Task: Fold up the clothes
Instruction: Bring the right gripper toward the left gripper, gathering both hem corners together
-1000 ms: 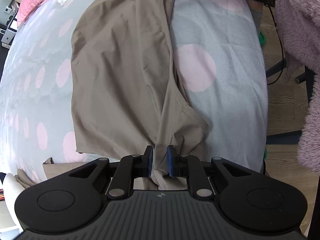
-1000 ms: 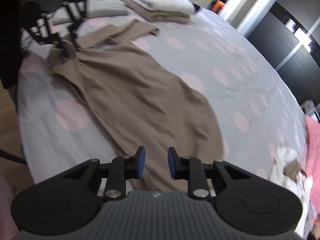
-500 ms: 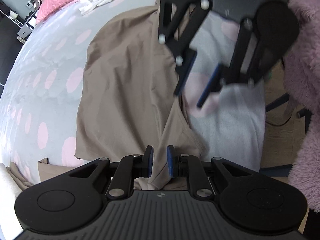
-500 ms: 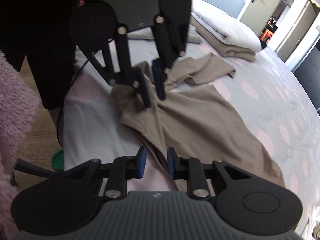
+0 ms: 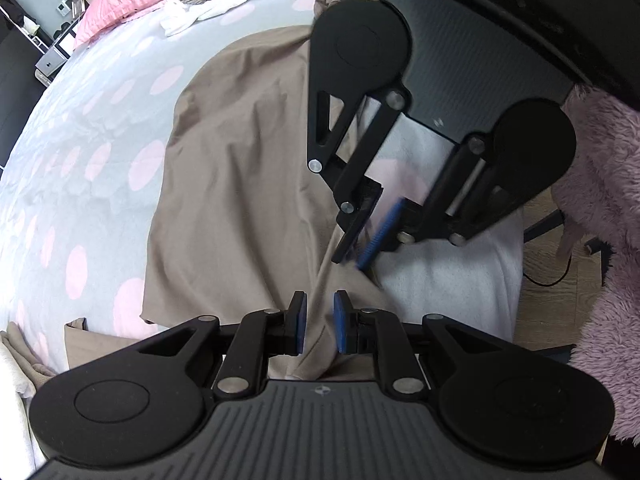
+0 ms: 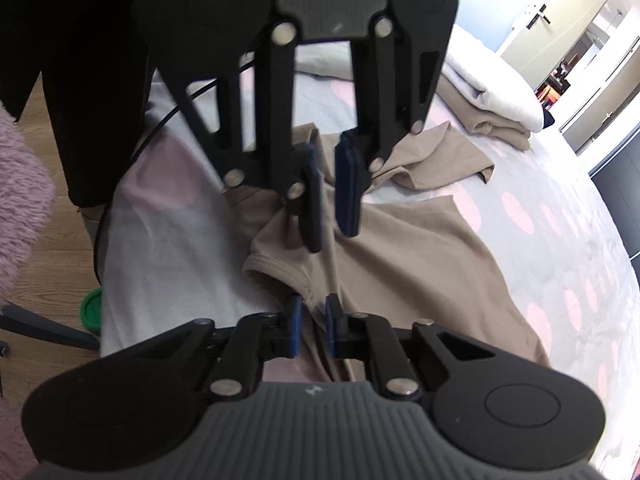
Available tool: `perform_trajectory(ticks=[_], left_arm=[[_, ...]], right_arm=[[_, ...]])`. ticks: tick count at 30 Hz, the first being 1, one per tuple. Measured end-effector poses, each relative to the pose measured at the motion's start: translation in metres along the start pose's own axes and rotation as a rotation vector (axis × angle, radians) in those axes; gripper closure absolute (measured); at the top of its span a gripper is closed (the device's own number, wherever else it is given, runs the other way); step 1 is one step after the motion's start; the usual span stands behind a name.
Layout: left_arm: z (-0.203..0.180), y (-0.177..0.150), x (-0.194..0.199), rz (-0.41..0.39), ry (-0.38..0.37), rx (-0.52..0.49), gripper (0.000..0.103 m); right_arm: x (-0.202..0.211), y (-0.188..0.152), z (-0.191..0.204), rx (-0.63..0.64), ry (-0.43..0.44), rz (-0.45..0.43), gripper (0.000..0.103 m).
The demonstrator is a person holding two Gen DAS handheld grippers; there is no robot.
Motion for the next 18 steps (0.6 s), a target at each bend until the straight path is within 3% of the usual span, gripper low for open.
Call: perform_trajectory(ticks=[6,11,15,18], left_arm=[[-0.004,0.002,-0.001,0.016,0.003,-0.025,0.09],[-0.004,0.007,0.013,-0.022,-0.018,-0.026,0.09],[-0.003,0.007,0.029,-0.035,-0.032,-0.053,0.079],[-0.004,-0.001,0.045,-0.031,-0.043,-0.052,0.077]], right_arm=[[0.015,-0.003,-0.004,-0.01,-0.024,-0.042,0.101],[0.038,-0.009,0.003,0.048,-0.054,-0.104,0.101],[0.056,-0.018,0.008,0.085,-0.074,-0.153,0.101],[0.066,-0.024,0.012,0.108,-0.082,-0.175,0.101]])
Point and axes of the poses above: each gripper's, at about its wrist camera, not at the fingertips, and x roughly against the way its jaws point, z to its left, y to its top, the point moved 2 cm from there along -x, roughly the way its jaws point, and after that the axes turned 4 degrees about z, right-handed, at the moved point
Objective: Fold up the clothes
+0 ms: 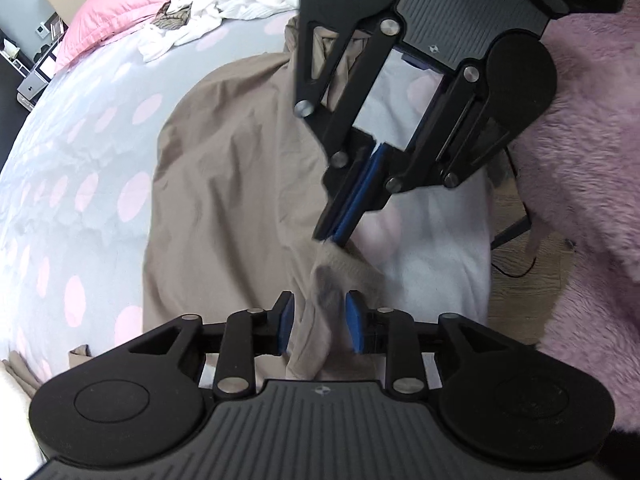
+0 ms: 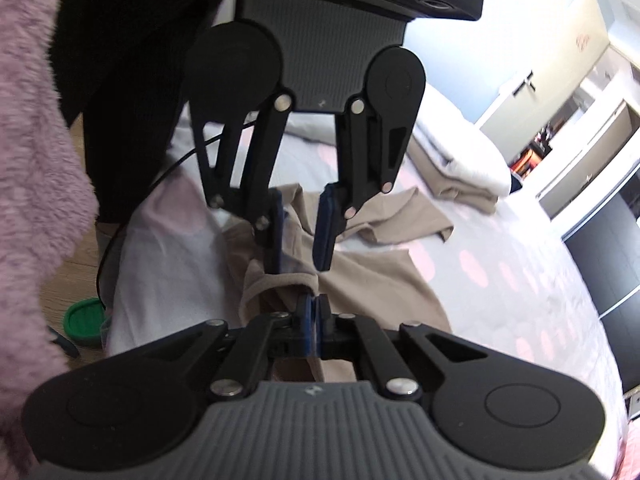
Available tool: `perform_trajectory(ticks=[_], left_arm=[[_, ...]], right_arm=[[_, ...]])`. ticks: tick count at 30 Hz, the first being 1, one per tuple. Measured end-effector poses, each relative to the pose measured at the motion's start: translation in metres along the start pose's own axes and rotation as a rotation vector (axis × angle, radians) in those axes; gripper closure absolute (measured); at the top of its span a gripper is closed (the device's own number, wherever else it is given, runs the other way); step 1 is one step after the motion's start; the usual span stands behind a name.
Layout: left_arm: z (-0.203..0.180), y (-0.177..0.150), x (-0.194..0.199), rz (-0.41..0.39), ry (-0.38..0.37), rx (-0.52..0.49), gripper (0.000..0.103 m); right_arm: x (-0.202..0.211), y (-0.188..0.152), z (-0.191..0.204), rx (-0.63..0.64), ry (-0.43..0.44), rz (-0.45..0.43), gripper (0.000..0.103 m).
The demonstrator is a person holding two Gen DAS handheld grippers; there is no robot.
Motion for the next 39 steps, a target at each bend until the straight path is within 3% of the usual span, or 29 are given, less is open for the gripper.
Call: perform_trajectory(ticks=[9,19,26,32,39], left_arm=[[0.002,0.005,0.002,-0.018,-0.039,0.065,0.077],[0.0,0.013,-0.018,0.033,-0.044,-0.03,0.078],[0.004,0.012,-0.013,-0.001,-0.044,-0.001,0.078],[-0.006,0.015,-0.032,0.056,-0.082,-0.066,0.078],[-0.002,0.003,-0.051,0.125,-0.09,-0.04,0.079]], right_arm=[[0.014,-0.008,0.016,0.086,-0.006,-0.024,0.101],[0.025,-0.006,0.013,0.089,-0.014,-0.044,0.101],[0.031,-0.011,0.015,0.094,-0.019,-0.047,0.101],[0.027,-0.004,0.018,0.101,-0.026,-0.063,0.101],[0.026,-0.008,0.021,0.115,-0.011,-0.048,0.101]])
Point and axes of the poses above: each gripper's, at about its wrist camera, not at the fingertips, and x roughly against the way its jaws point, z to its left, y to its top, the point moved 2 cm from there along -x, roughly the way its jaws point, and after that the axes turned 4 degrees about z, right-handed, at the moved point
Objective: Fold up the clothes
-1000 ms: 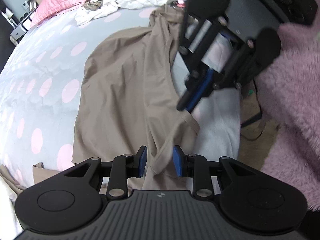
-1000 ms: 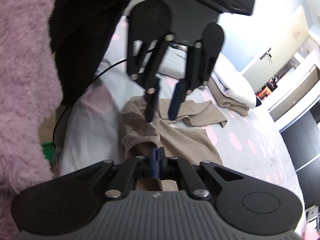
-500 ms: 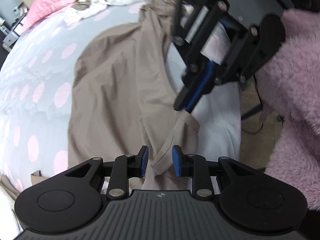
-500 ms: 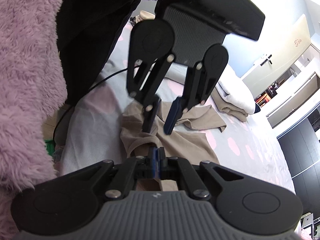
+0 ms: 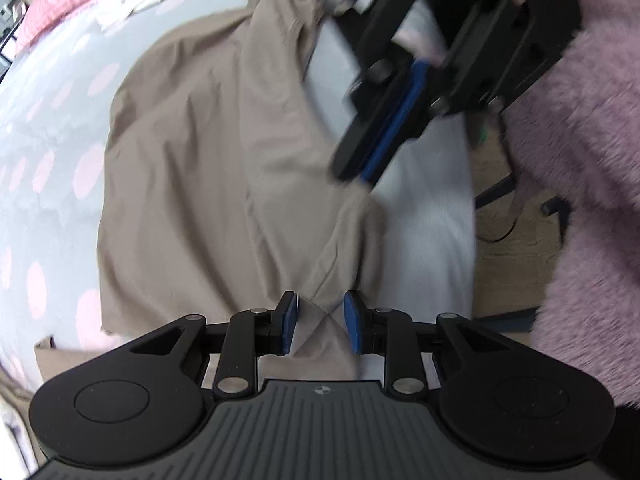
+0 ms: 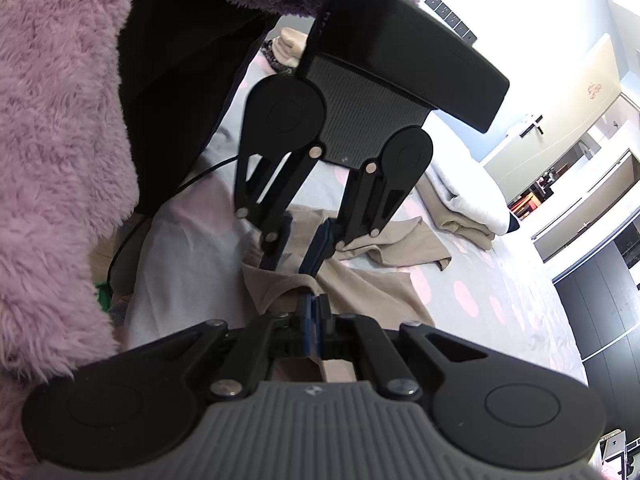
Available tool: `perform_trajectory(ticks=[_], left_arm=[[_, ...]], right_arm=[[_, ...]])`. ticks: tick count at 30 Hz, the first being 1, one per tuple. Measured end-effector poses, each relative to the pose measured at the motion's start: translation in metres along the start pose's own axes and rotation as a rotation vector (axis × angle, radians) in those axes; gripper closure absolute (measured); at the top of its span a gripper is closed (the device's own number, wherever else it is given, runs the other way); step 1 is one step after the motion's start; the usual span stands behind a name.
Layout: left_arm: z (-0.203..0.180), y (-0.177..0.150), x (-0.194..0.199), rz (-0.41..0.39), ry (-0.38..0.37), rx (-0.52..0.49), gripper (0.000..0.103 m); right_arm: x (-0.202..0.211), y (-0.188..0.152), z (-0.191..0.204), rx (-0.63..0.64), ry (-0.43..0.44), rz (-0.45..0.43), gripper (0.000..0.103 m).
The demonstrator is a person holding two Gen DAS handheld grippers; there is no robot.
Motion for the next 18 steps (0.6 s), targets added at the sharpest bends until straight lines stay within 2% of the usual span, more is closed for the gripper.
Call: perform_trajectory(ticks=[2,7,11,14,18], left_arm=[[0.002,-0.002,-0.004,0.006,0.001,0.016,0.079],[0.002,0.0,-0.007,-0.011,0.003,0.053,0.102],[0.012,-0.007,0.009,-0.067,0.014,0.139,0.103],[0.021,-0.018,0.016,-0.079,0.023,0.221,0.103],[0.017,-0.027,0.004,-0.017,0.029,0.239,0.103]], right_arm=[[-0.001,-0.002,0.003,0.008,0.015,0.011,0.101],[-0.007,-0.008,0.007,0.016,0.043,0.045,0.101],[-0.009,-0.014,0.013,0.022,0.059,0.076,0.101],[-0.014,-0.017,0.019,0.021,0.07,0.112,0.101],[-0.024,-0.023,0.024,0.008,0.1,0.143,0.103]])
Point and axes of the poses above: each gripper's, at about its wrist camera, not at the fingertips, and x roughly against the way its jaws point, z to its left, y to its top, the point moved 2 cm from there along -x, roughly the way its jaws point, and after that the axes turned 4 degrees about z, right-handed, at the moved point
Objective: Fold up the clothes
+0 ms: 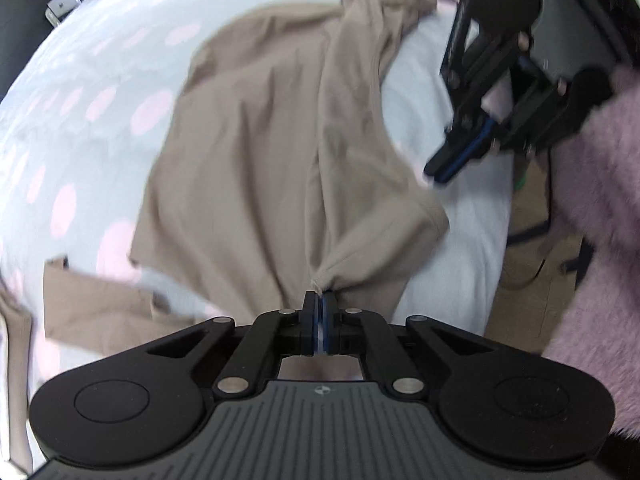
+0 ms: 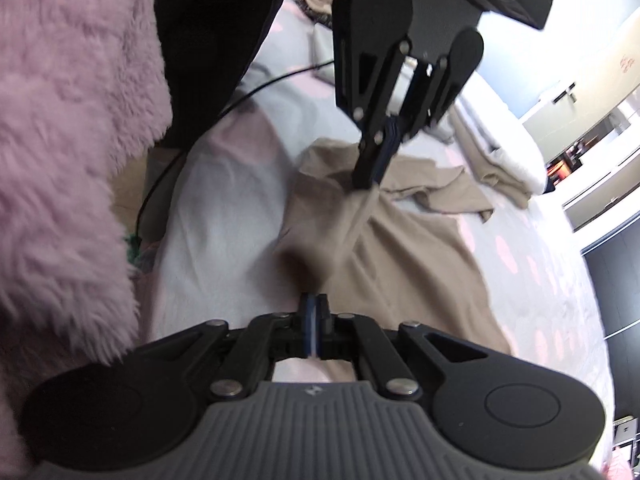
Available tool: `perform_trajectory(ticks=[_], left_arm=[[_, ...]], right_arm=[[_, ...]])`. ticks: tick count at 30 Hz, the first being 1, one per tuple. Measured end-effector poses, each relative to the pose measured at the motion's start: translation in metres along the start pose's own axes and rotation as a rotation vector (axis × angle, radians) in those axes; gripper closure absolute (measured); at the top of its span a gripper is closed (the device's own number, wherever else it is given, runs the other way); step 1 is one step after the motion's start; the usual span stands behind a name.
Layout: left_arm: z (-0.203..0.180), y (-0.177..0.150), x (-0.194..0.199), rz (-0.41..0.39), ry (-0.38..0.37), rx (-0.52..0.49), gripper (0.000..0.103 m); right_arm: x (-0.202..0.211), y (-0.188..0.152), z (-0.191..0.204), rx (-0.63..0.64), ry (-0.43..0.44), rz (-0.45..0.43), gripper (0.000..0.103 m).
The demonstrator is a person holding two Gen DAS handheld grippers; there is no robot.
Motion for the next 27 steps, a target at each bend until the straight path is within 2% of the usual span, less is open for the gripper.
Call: perform_trajectory(ticks=[4,6,10,12,15,18,21,24,26,27], left_arm=[[-0.006,-0.006,-0.002,0.002,-0.009,0.004,0.103],[-0.005,-0.006,0.003,-0.022,-0.012,0.028,0.103],[-0.004,-0.005,0.013,-0.062,-0.02,0.077,0.103],[-0.004,-0.004,0.016,-0.076,-0.031,0.089,0.103],[-0.006,-0.003,0.02,-0.088,-0.038,0.088,0.103],[-0.006,-0.003,0.021,-0.101,-0.044,0.087,0.103],[-0.006,-0.005,0.026,-0.122,-0.064,0.087,0.103],[-0.009,-0.005,0.03,-0.137,-0.072,0.08,0.103],[-0.009,-0.005,0.03,-0.135,-0.071,0.08,0.103],[-0.009,-0.005,0.029,-0.132,-0.071,0.08,0.103]], right_arm=[[-0.01,-0.002,-0.005,-0.014,0.036,0.021,0.101],[-0.012,-0.001,-0.017,-0.095,0.062,0.027,0.098],[-0.01,0.001,-0.056,-0.389,0.125,0.017,0.074],[-0.014,0.0,-0.073,-0.55,0.187,0.007,0.07],[-0.026,0.003,-0.087,-0.727,0.278,0.001,0.069],[-0.045,0.01,-0.085,-0.752,0.325,0.039,0.069],[-0.058,0.013,-0.08,-0.722,0.32,0.083,0.07],[-0.069,0.012,-0.079,-0.746,0.337,0.109,0.07],[-0.066,0.009,-0.076,-0.748,0.339,0.127,0.074],[-0.064,0.008,-0.074,-0.748,0.34,0.135,0.08]])
Point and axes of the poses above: each gripper's, at about its wrist camera, not at the fingertips, and x roughly against the way its jaws point, z to its left, y to its top, the point moved 2 cm from there along -x, roughly the way its jaws point, and after that the axes turned 4 degrees about z, right-handed, at the moved point
